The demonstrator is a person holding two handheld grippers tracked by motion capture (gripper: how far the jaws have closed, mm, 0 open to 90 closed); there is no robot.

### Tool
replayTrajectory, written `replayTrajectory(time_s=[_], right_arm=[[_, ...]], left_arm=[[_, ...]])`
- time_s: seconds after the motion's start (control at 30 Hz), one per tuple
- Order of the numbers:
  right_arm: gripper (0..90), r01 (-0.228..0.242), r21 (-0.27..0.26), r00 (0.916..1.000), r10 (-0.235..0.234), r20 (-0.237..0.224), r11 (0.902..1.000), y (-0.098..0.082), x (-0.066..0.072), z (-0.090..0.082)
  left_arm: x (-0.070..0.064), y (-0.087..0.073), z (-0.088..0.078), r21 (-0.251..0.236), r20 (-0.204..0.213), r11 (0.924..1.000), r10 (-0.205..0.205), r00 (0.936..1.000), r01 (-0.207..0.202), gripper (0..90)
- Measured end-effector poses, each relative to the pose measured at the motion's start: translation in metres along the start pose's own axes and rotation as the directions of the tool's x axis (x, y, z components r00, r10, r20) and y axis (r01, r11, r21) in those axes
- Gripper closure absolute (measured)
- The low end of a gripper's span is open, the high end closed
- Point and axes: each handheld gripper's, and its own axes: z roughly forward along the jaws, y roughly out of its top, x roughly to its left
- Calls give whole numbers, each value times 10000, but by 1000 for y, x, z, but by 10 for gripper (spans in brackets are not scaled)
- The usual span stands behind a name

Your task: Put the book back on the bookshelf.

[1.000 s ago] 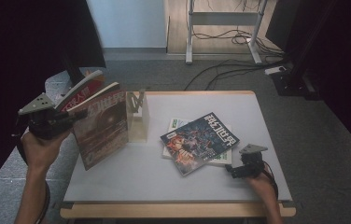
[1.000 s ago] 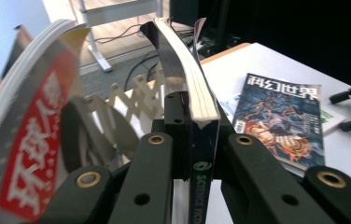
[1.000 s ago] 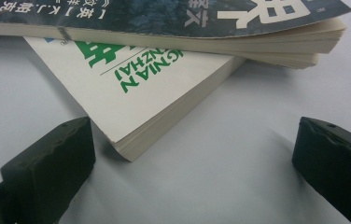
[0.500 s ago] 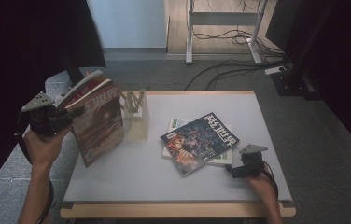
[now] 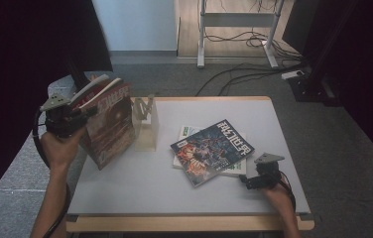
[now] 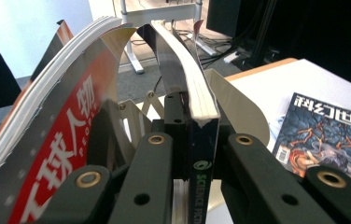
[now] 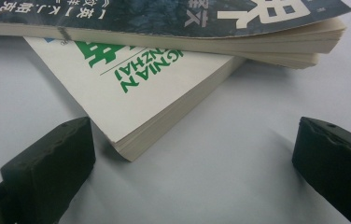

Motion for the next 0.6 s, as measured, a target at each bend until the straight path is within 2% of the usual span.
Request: replayTrajectory(time_s=[0.2,0.37,0.6], right_arm=[[0,-2,0,10000,2,-1,10000,0,0,0],[0,4,-4,10000,-4,0,10000,0,0,0],[0,-4,5,10000,4,-8,10000,0,0,0]], left_arm=[[-2,2,13,-96,19,9999,-77,10000,77,842],[-6,4,24,-184,-129,9998,-44,9999,42,842],[-7,-1,38,-553,-344,9980,-323,9989,303,842]])
